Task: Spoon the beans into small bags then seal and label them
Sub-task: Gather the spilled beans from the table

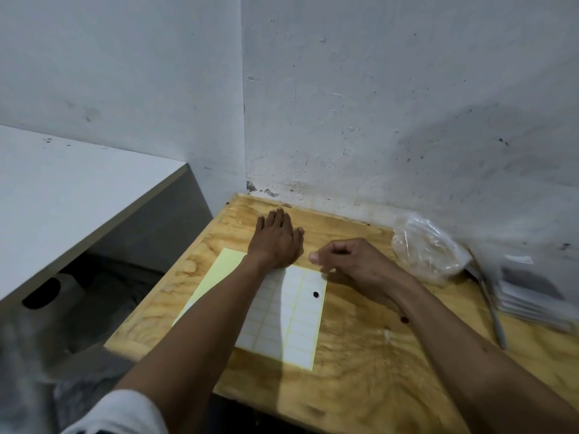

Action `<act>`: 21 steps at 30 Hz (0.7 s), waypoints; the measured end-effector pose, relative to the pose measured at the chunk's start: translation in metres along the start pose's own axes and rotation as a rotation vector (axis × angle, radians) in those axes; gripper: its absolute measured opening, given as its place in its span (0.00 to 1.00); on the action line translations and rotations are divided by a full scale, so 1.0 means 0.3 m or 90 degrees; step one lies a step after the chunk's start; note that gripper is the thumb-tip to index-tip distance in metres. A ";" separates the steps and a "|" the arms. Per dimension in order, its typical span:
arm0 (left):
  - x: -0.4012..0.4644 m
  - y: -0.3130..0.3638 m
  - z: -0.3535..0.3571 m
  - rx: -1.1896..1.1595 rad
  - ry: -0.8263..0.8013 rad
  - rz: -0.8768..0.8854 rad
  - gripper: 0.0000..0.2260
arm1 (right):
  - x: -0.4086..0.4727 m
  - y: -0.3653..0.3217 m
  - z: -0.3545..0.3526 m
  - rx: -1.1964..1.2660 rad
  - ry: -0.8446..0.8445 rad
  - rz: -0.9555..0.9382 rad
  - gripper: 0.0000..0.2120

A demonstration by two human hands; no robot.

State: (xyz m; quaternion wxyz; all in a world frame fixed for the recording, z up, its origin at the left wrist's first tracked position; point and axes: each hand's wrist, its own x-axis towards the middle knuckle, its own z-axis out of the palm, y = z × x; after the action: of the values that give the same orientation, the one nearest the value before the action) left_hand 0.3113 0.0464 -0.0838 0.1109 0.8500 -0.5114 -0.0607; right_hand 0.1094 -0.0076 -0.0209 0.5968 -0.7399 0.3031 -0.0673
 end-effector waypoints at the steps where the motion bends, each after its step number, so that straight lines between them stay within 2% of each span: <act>1: 0.001 -0.001 0.000 0.000 0.001 -0.001 0.30 | -0.020 0.009 0.017 -0.044 -0.018 -0.028 0.16; 3: 0.002 0.001 -0.002 -0.004 0.001 -0.004 0.30 | -0.042 0.032 0.039 -0.116 -0.050 -0.057 0.18; 6: -0.003 0.006 -0.003 -0.019 0.002 -0.009 0.30 | -0.071 0.044 0.046 -0.202 -0.043 -0.061 0.16; 14: 0.004 -0.001 0.009 -0.023 0.026 -0.003 0.30 | -0.117 0.068 0.069 -0.201 0.026 -0.109 0.06; 16: 0.007 -0.002 0.012 -0.029 0.033 -0.001 0.30 | -0.126 0.059 0.053 -0.131 0.039 -0.068 0.09; 18: 0.005 0.001 0.016 -0.026 0.070 0.012 0.29 | -0.135 0.045 0.020 0.010 0.055 0.029 0.12; 21: -0.005 0.001 0.023 0.044 0.168 0.078 0.28 | -0.172 0.033 -0.056 0.203 0.091 0.128 0.07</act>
State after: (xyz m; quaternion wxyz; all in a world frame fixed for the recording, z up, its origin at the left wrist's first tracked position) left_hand 0.3088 0.0467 -0.0905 0.1513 0.8212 -0.5449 0.0760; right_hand 0.0564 0.0044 -0.0116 0.6871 -0.5952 0.4027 -0.1069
